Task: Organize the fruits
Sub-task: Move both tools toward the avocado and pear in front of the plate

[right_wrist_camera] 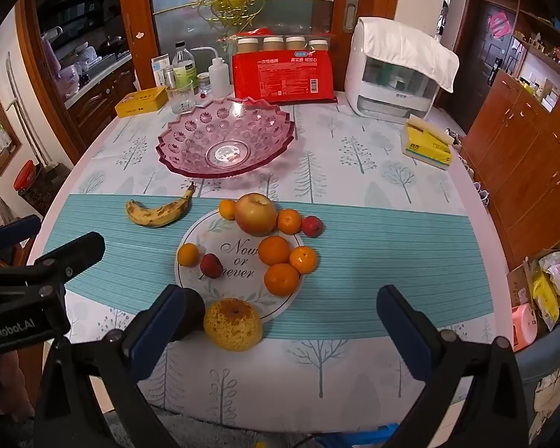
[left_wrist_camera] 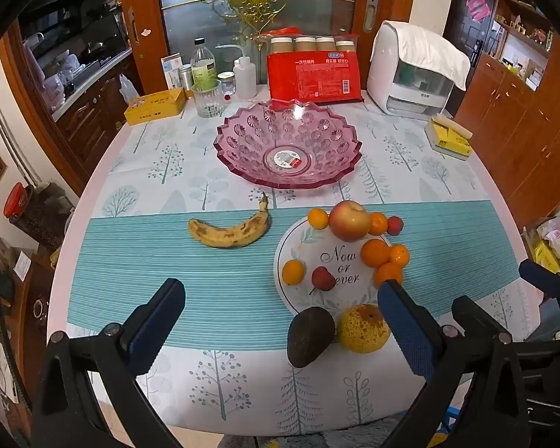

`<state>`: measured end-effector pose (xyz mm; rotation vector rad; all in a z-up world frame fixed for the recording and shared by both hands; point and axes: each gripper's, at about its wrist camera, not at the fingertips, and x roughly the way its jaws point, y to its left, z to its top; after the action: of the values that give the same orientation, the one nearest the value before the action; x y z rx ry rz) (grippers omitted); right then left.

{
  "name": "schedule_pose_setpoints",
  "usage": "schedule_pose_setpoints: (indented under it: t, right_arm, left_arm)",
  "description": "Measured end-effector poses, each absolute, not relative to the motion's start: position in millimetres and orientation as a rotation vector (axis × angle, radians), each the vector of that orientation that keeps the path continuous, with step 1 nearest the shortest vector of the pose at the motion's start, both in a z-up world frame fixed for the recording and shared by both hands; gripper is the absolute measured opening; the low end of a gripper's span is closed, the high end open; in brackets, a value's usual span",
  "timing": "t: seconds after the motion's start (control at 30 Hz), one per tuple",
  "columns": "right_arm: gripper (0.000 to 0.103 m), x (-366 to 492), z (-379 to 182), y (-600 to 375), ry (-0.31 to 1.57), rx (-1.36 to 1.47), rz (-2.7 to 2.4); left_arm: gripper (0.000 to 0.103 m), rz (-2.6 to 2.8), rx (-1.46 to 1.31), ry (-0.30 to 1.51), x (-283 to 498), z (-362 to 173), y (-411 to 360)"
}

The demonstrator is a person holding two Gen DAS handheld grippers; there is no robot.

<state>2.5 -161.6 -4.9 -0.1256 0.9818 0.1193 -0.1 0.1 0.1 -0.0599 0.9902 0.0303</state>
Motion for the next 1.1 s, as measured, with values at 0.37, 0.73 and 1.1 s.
schedule_pose_setpoints:
  t: [0.37, 0.73, 1.1]
  right_arm:
    - [0.103, 0.6, -4.8, -159.9, 0.982, -0.125, 0.118]
    - [0.103, 2.0, -5.9, -158.0, 0.984, -0.124, 0.122]
    - [0.103, 4.8, -3.6, -160.4, 0.988, -0.124, 0.12]
  left_arm:
    - [0.103, 0.022, -0.055, 1.0, 1.0, 5.1, -5.0]
    - [0.103, -0.016, -0.043, 0.999, 1.9, 5.2, -4.2]
    - [0.103, -0.016, -0.041, 0.995, 2.2, 5.6, -5.0]
